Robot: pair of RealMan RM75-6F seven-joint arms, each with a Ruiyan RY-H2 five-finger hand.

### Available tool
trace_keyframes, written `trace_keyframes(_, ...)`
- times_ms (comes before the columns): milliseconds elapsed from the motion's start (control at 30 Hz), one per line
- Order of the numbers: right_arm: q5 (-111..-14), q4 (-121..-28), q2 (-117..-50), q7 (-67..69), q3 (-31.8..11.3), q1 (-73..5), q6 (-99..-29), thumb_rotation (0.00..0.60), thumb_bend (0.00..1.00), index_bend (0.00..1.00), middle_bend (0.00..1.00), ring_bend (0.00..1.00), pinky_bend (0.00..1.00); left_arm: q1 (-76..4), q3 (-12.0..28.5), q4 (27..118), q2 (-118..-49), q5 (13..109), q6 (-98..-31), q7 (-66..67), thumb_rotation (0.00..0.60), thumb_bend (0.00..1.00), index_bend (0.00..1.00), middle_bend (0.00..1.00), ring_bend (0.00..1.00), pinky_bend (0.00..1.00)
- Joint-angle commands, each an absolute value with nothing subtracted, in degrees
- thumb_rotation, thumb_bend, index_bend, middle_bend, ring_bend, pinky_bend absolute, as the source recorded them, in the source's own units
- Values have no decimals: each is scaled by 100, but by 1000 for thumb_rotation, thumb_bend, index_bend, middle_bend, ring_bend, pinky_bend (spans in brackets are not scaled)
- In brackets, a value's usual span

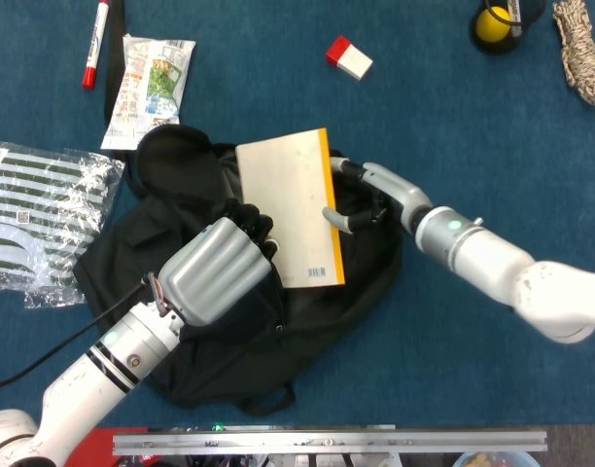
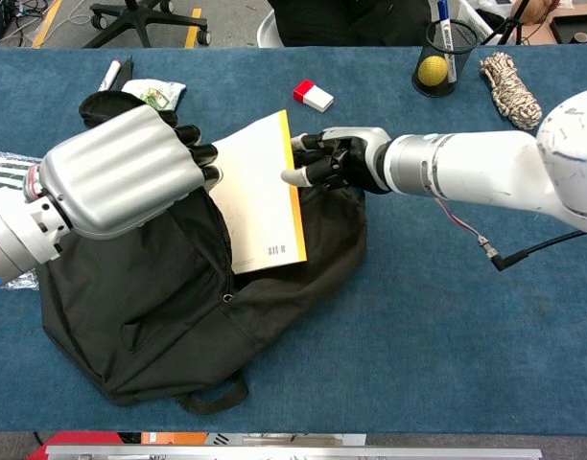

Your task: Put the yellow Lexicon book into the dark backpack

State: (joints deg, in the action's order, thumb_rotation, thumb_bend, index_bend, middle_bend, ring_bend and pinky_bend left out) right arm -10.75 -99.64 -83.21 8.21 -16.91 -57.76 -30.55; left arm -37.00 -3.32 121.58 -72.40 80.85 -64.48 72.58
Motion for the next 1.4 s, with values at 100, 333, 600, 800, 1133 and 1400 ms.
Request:
trace_keyframes(100,-900,-9937,-8486,961,-1632,-5989,-3161,600,533,216,276,205,377,-3687,-335,12165,-7226,8099,-6451,7296,600,341,423,365,347,444)
trace_keyframes(333,-735,-9985,-8447,1214,-1590,-6140,-2733,600,558,228,286,217,391,-3663,-352,12212,-7221,8160,-6445,7333,600,341,422,361,346,444)
trace_keyframes(600,-1052,-9864,-8154,1335,-1465,-6230,-2094,600,524,160,215,188,317,-3629,-354,12211,-7208,8235,-6452,7380,600,341,423,359,344,444)
trace_keyframes(800,-1397,-9677,-7938,1479,-1375,-6365,-1438,600,258,15,143,97,177,-3621,-327,12214,-7204,8199,-6428,7388,600,341,423,358,344,444)
trace_keyframes(1133,-1803,-9768,-7609,1756,-1061,-6637,-1414,600,6,0,99,50,135,-3609,-309,12208,-7205,8157,-6400,7398,600,340,423,359,344,444)
trace_keyframes(1400,-1910,-10019,-7385,1704,-597,-6954,-1937,600,0,0,109,49,135,-3616,-303,12213,-7219,8142,-6360,7415,600,341,423,359,344,444)
